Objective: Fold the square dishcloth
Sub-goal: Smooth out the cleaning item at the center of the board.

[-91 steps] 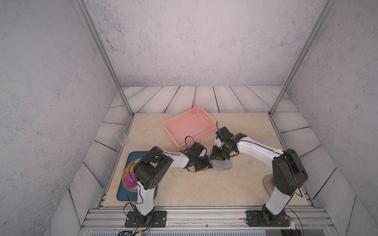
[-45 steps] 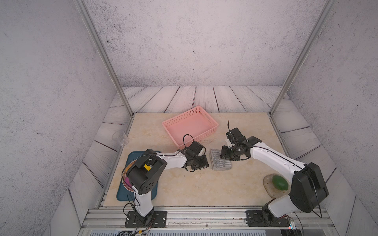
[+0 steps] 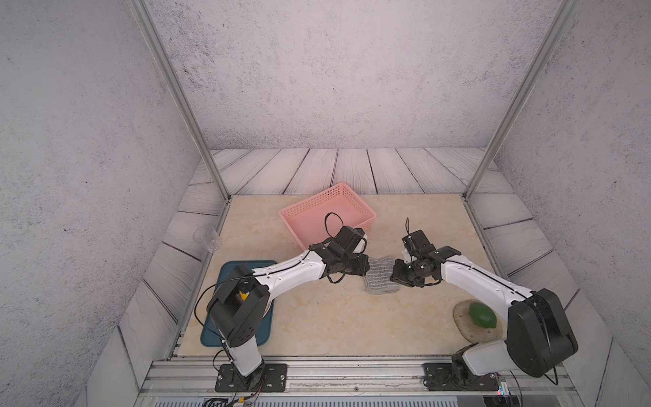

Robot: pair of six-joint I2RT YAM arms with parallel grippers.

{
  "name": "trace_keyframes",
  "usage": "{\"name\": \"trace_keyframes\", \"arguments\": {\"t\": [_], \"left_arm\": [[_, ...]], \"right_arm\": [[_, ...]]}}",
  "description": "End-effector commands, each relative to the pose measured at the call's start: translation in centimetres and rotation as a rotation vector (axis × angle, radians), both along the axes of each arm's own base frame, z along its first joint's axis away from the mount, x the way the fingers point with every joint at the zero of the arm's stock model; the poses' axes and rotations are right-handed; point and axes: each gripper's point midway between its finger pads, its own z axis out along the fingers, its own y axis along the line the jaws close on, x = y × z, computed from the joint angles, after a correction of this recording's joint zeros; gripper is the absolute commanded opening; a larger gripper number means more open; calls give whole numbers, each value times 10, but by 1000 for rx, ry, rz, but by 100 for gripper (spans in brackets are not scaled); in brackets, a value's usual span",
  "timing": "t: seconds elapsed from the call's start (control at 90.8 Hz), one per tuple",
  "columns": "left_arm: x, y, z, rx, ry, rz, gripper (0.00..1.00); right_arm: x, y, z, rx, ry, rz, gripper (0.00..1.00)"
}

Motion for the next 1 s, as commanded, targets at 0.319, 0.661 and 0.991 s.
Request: {"name": "trace_keyframes", "arguments": {"t": [0.319, 0.661, 0.991], "left_arm": [[-19, -4, -69, 149, 110, -95, 20], [-21, 10, -111, 209, 188, -76, 12], [-23, 21, -122, 201, 226, -49, 10]], "right_arm": [[4, 6, -26, 183, 66, -37, 15], [1, 3, -53, 247, 127, -69, 13], [1, -6, -66, 275, 153, -96, 12]]}}
